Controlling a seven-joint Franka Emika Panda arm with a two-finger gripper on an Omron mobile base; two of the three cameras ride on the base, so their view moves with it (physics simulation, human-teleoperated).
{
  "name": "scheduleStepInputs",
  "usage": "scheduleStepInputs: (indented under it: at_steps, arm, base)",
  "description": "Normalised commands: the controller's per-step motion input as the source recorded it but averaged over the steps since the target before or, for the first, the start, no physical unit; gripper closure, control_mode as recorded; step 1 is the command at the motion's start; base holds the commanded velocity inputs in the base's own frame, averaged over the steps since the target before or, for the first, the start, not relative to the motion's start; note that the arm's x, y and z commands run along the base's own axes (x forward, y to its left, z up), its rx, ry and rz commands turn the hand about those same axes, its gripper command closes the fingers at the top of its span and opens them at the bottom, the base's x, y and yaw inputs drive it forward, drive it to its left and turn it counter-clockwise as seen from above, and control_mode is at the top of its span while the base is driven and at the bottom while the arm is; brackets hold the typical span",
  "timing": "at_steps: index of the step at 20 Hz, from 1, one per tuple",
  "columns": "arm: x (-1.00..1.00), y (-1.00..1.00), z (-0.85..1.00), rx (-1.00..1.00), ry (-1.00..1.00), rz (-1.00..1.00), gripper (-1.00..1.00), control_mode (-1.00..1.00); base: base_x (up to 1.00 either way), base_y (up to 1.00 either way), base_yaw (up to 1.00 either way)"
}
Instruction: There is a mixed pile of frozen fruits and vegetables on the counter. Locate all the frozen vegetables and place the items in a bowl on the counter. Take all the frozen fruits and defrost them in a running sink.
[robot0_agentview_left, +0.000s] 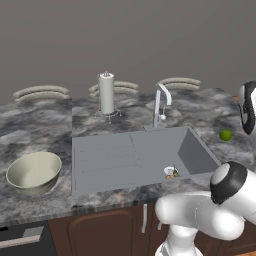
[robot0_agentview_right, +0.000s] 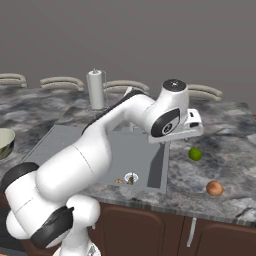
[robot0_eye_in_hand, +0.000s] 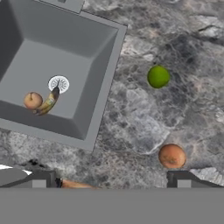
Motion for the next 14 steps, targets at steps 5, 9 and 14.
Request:
scheduleStepInputs:
  at_steps: [5,9,14]
  arm:
    - [-0.05,-0.27,-0.02,0.0,0.0,-0.07,-1.0,-1.0]
    - [0.0,-0.39,-0.05,0.02,0.04,-0.12,-1.0,-1.0]
    - [0.0,-0.48,-0.16,0.03,0.11,-0.19,-1.0,-1.0]
  base:
    - [0.0,0.0,0.0]
    - [0.0,0.0,0.0]
    - [0.0,0.0,0.0]
